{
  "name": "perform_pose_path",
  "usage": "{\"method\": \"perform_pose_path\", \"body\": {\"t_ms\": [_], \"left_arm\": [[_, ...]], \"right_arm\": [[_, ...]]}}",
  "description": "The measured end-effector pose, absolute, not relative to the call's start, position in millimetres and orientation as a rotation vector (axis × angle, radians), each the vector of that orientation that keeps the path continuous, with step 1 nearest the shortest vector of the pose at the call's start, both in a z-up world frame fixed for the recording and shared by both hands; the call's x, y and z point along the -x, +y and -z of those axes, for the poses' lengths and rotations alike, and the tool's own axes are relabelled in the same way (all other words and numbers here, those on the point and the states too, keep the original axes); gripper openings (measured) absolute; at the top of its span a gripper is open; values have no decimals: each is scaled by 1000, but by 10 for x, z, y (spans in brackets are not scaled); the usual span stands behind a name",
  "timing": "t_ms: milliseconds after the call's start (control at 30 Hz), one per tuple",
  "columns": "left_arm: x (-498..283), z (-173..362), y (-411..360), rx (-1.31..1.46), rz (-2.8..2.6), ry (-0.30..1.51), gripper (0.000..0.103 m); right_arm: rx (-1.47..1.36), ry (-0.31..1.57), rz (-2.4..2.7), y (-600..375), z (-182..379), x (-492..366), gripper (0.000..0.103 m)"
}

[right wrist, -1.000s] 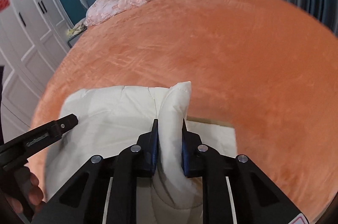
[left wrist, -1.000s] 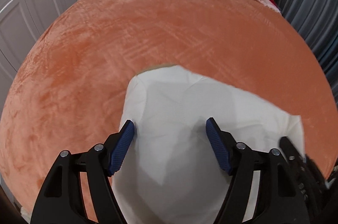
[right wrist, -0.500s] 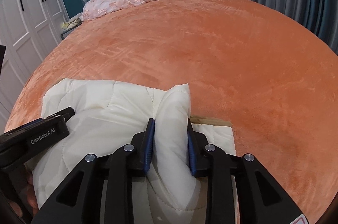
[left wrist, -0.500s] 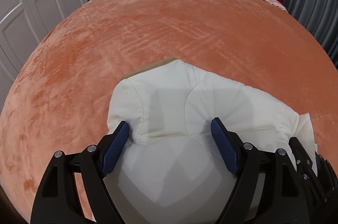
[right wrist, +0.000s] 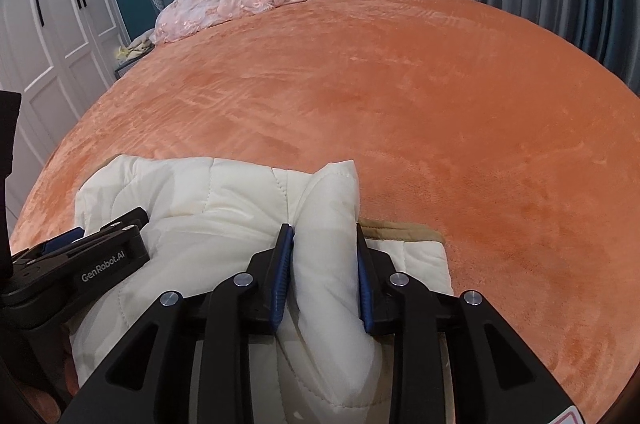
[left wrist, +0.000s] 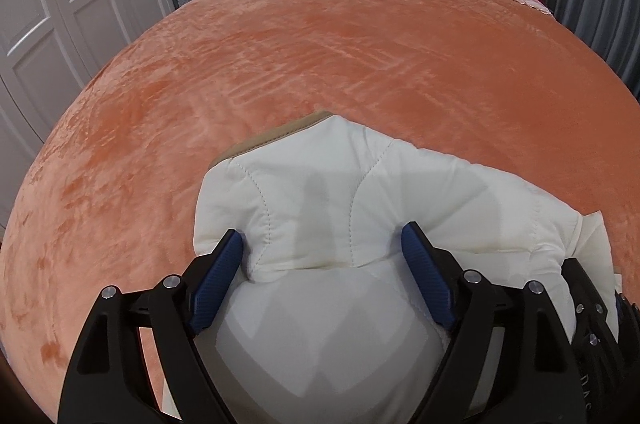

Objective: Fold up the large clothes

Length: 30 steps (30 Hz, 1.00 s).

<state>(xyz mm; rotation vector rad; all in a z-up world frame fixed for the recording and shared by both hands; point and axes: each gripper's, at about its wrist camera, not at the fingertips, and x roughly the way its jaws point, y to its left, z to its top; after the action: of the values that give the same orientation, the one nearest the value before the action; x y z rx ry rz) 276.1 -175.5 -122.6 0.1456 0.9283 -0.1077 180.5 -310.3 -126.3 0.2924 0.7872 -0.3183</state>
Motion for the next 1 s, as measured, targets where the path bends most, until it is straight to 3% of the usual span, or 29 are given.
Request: {"method": "perform_pose_path", "body": {"t_ms": [267,400,700,1000], "left_arm": [[-2673,1019,-1594,-121,170,981,80],[-2313,806,-1268,-44,241,1010,91],[-1583,956,-790,121,288,1138,94],[-1603,1107,-629,267,330,1216,98]], "right_arm": [[-376,806,264,-3205,931,-1578,31],[-363,817,256,-3171,709,-1037,40],[-485,922,243,-3175,1061,-334,40],[-675,919,167,-3313,1160,-352,42]]}}
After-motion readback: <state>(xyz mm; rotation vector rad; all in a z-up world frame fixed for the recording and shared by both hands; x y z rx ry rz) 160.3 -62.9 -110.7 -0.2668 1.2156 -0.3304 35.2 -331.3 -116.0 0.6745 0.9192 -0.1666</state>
